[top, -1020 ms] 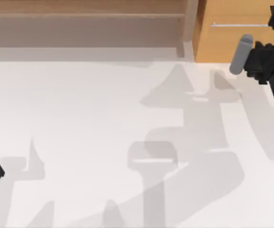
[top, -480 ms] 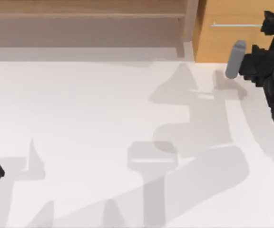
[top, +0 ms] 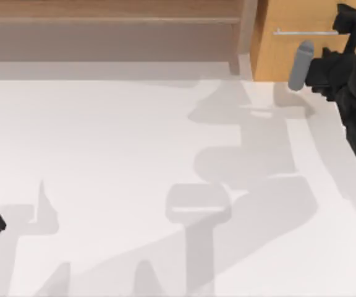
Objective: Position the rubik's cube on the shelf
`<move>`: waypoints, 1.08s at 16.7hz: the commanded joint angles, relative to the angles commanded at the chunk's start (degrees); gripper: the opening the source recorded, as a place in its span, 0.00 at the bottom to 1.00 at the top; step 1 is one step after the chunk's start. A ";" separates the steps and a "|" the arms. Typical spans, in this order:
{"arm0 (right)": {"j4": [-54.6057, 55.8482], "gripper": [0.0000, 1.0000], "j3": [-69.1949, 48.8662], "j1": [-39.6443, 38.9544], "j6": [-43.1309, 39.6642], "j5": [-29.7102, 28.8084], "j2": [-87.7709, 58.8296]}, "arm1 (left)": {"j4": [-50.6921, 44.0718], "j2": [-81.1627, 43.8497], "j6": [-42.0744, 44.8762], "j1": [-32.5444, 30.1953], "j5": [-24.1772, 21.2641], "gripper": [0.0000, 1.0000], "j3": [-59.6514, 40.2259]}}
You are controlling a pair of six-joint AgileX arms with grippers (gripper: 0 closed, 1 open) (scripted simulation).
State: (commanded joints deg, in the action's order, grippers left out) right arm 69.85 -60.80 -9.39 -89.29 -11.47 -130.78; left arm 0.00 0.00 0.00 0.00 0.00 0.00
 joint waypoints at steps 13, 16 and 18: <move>0.00 0.17 0.00 0.00 0.00 0.00 0.00 | 0.00 0.00 0.00 0.00 0.00 1.00 0.00; 0.00 0.00 0.00 0.00 0.00 0.00 0.00 | 0.00 0.00 0.00 0.00 0.00 1.00 0.00; 0.00 0.00 0.00 0.00 0.00 0.00 0.00 | 0.00 0.00 0.00 0.00 0.00 1.00 0.00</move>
State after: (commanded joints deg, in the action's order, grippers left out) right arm 69.85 -60.80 -9.39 -89.29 -11.47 -130.78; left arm 0.00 0.00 0.00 0.00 0.00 0.00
